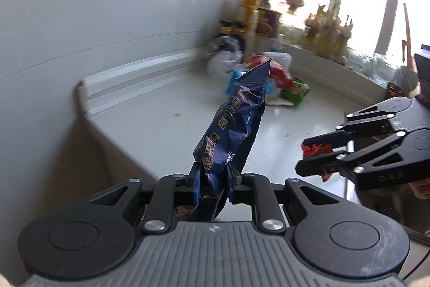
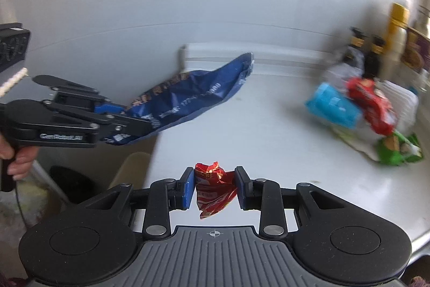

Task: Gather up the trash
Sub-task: 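Carry the blue bag and red wrapper with both tools to the wastebasket, then open both tools to drop the blue bag and red wrapper into the wastebasket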

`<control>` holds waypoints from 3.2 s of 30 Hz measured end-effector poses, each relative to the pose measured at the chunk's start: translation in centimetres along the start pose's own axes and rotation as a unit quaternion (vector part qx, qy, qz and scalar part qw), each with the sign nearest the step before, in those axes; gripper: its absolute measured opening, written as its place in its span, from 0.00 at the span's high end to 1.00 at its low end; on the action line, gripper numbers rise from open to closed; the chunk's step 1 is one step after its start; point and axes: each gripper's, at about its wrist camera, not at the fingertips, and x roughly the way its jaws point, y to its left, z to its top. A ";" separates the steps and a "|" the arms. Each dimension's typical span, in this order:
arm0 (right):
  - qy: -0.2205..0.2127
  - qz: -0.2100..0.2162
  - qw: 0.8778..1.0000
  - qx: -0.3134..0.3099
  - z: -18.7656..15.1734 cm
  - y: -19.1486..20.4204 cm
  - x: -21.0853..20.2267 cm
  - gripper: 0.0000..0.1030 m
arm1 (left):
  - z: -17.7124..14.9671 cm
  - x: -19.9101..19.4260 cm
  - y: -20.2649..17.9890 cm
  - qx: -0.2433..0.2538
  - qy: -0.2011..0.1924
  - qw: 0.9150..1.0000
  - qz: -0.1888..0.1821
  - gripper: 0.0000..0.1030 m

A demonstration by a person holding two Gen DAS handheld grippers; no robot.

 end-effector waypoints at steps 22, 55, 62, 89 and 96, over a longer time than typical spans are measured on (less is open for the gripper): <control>0.070 0.093 0.990 -0.083 -0.4 11.1 7.5 0.71 | -8.7 -1.9 8.6 -0.148 0.042 0.988 0.029 0.84; 0.176 0.001 0.981 0.075 -0.1 13.3 32.4 0.71 | -18.8 10.0 19.1 -0.278 0.194 0.930 0.146 0.84; 0.175 -0.061 0.981 0.050 -4.2 13.6 38.2 0.70 | -20.8 14.8 20.2 -0.272 0.221 0.922 0.166 0.83; 0.175 -0.014 0.968 0.177 -9.1 8.9 42.5 0.68 | -23.3 13.1 20.7 -0.277 0.191 0.928 0.160 0.55; 0.159 0.007 0.970 0.185 -8.9 9.1 41.7 0.66 | -23.3 11.5 19.6 -0.264 0.182 0.934 0.160 0.46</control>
